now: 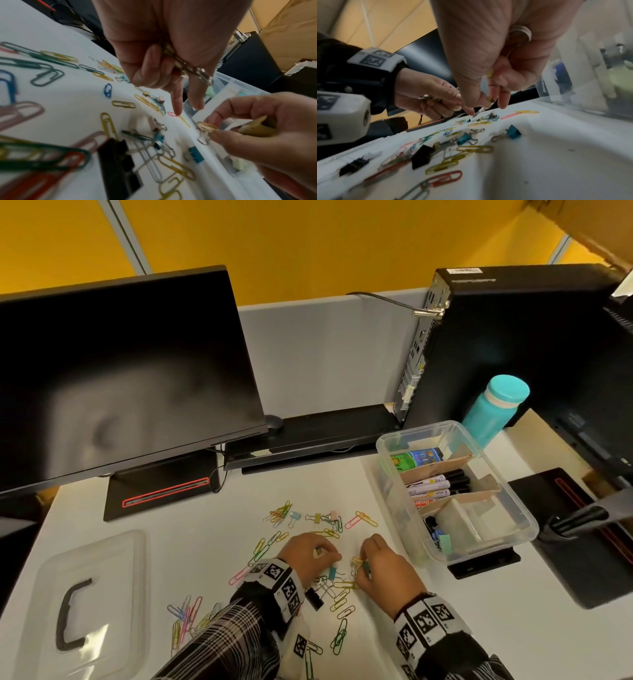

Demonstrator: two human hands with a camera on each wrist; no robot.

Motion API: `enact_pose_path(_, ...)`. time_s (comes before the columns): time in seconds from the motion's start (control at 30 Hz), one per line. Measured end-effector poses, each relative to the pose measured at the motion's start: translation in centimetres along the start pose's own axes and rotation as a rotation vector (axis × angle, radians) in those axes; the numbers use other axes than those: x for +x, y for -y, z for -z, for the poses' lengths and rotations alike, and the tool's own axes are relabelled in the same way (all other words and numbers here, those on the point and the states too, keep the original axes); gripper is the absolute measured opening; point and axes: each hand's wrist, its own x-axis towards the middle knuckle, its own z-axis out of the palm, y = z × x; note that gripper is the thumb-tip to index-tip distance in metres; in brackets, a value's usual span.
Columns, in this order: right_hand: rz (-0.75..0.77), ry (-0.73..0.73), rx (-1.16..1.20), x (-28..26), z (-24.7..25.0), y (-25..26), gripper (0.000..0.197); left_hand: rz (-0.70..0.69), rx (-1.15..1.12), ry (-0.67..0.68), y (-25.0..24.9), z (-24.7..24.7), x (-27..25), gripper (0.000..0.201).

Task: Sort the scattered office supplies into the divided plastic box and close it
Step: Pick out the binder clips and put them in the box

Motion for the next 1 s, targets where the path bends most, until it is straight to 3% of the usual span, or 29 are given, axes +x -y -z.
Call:
enact_pose_path(0.1,0.001,-0.062,0.189,0.0,0.0,0.1,0.018,0.0,-0.022,0.093,-0.4,-0.9,-0.1,0.026)
enact_pose_path(0.27,-0.026,-0.111,0.54,-0.2,0.0,-0.1,0.015,-0.005,-0.15,0.095,-1.0,-0.8,-0.1,0.019)
enact_pose_path(0.33,-0.03,-0.113,0.633,-0.4,0.0,-0.2,0.018,0.056,-0.249,0.106,-1.3,-0.4,0.0,0.021)
enact_pose_path(0.4,-0.05,-0.131,0.656,-0.4,-0.1,-0.5,0.022,0.22,-0.281,0.143,-1.6,-0.1,0.3,0.026)
enact_pose_path(0.47,-0.095,-0.141,0.661,-0.5,-0.3,-0.9,0.025,0.35,-0.019,0.186,-1.4,-0.1,0.5,0.035)
enact_pose_path(0.6,-0.141,-0.134,0.59,-0.6,-0.9,-1.8,0.024,0.15,0.44,0.017,-1.1,0.1,0.7,0.028)
enact_pose_path(0.67,-0.139,-0.136,0.579,-0.7,-1.1,-1.8,0.021,0.091,0.534,-0.008,-1.2,0.4,0.5,0.027)
enact_pose_path(0.77,-0.127,-0.134,0.491,-0.4,-1.0,-2.1,0.014,0.105,0.324,-0.011,-0.7,0.8,0.2,0.022)
enact_pose_path(0.87,-0.11,-0.013,0.268,-0.1,-1.1,-2.6,0.019,0.104,0.054,-0.062,0.4,1.2,-0.5,0.011)
enact_pose_path(1.0,-0.096,0.125,0.094,-0.1,-1.0,-2.4,0.023,0.15,-0.119,-0.087,1.7,1.6,-0.7,0.027)
